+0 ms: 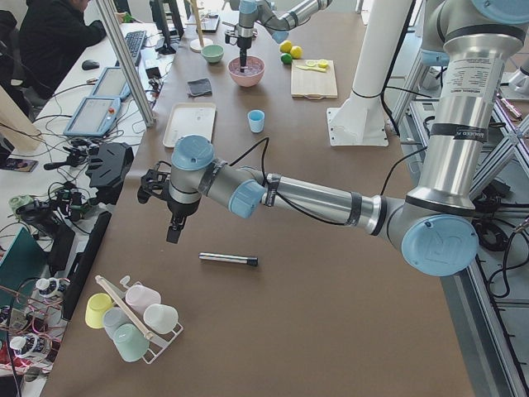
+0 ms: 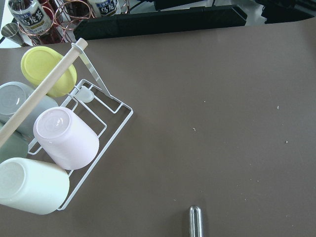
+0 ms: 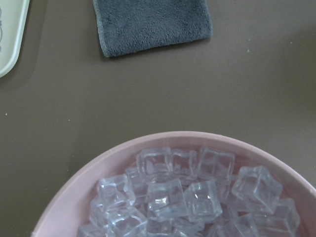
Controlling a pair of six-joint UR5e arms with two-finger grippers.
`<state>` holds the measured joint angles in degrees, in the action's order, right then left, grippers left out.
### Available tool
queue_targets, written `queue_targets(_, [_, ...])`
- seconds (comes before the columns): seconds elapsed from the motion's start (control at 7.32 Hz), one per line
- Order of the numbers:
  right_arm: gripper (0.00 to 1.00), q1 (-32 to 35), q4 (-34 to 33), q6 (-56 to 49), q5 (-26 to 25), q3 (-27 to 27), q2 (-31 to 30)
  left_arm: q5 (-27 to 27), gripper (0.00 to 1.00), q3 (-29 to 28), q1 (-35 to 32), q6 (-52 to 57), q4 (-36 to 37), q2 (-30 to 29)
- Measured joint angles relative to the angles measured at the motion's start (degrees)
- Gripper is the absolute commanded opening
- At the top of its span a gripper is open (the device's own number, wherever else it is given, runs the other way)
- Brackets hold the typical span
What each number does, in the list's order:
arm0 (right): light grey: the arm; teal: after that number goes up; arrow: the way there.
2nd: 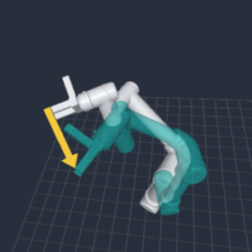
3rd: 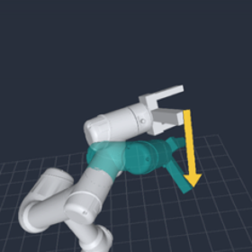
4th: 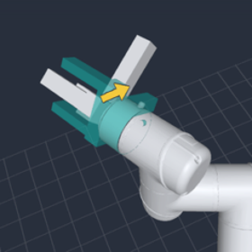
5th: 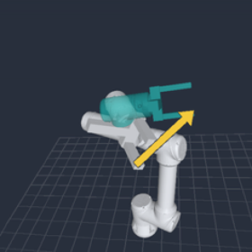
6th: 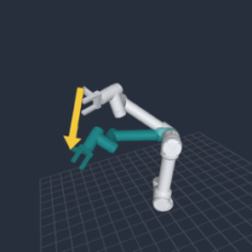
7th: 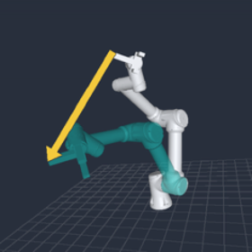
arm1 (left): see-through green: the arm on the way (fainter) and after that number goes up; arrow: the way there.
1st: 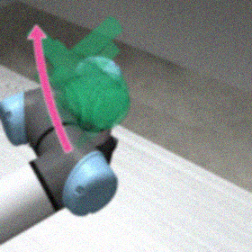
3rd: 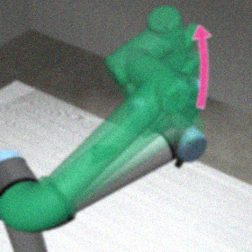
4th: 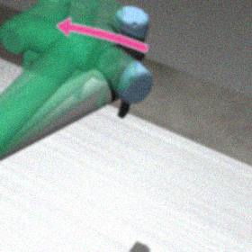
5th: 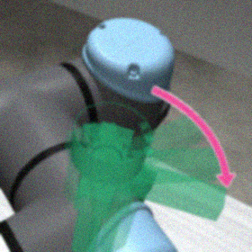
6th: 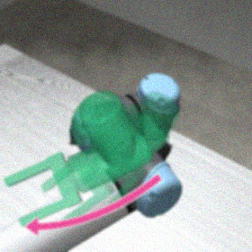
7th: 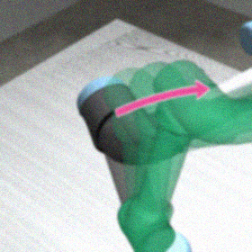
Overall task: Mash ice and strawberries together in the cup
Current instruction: 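Move the right gripper down into the pink bowl of ice cubes, then close the right gripper on ice cubes in the pink bowl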
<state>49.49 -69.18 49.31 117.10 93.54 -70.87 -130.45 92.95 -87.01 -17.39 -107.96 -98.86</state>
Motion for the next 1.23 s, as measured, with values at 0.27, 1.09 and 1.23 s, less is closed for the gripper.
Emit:
queue_targets(0.27, [0.95,-0.6,0.0,-0.4,-0.3,-0.6,-0.1,0.0,0.97,-0.5,0.0,-0.2,0.0,-0.2])
queue_targets(1.09, [0.94,-0.8,0.0,0.0,-0.4,-0.3,-0.5,0.0,0.97,-1.3,0.0,-0.5,0.0,-1.1])
queue_targets(1.23, [0.94,-1.0,0.0,0.0,-0.4,-0.3,-0.5,-0.1,0.97,-1.4,0.0,-0.5,0.1,-1.2])
